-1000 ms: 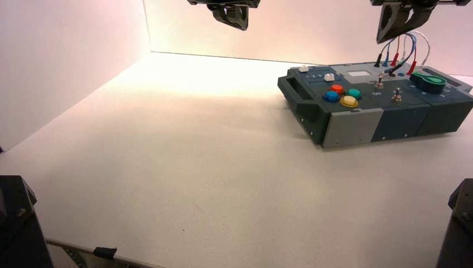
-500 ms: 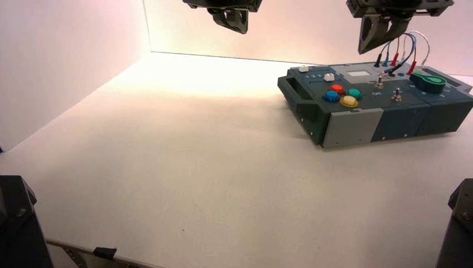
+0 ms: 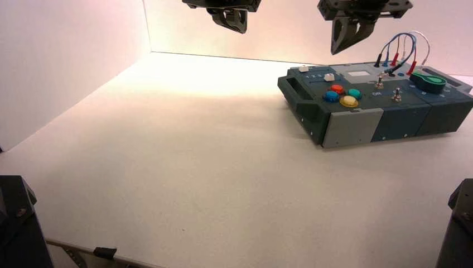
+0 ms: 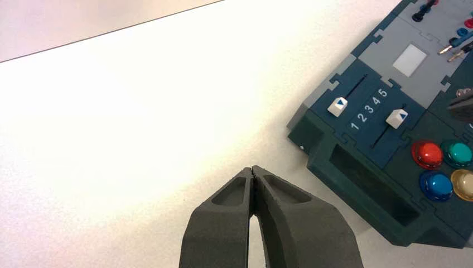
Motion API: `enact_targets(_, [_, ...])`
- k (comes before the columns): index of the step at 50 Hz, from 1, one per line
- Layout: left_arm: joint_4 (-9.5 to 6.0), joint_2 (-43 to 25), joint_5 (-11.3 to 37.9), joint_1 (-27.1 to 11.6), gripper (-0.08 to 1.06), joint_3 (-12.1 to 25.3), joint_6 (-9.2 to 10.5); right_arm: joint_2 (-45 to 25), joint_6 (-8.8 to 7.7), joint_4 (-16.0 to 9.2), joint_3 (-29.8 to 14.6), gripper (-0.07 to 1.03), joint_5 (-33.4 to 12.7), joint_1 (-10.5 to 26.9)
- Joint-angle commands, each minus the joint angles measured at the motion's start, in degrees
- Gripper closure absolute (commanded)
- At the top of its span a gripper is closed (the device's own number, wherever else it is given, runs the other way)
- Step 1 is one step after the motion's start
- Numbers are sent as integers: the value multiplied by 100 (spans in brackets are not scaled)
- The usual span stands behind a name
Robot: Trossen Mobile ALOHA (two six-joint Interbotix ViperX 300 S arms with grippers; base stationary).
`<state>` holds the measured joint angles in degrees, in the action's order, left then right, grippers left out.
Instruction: Move the top slider to position 5.
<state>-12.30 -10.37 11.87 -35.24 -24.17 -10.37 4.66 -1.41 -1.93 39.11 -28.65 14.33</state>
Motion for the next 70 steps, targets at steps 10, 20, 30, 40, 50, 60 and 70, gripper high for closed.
enact_targets(10, [18, 44, -44, 62, 101, 149, -44, -545, 0, -53, -703, 98, 62, 387])
enact_targets(20, [18, 0, -44, 70, 101, 132, -53, -888, 9, -167, -1002, 98, 44, 439])
enact_targets(30, [18, 0, -44, 70, 101, 97, -44, -1143, -18, -167, -1248, 98, 53, 439])
enact_targets(40, [18, 18, -18, 70, 101, 79, -44, -1433, -18, -167, -1494, 98, 53, 457])
enact_targets(50, [18, 18, -9, 70, 101, 18, -44, -1644, -18, -167, -1626, 98, 53, 545])
enact_targets(60, [18, 35, 9, 62, 101, -26, -44, -1775, -18, -149, -1670, 98, 53, 545])
enact_targets(70, [18, 18, 9, 70, 101, -26, -44, -1793, -26, -114, -1635, 98, 62, 492])
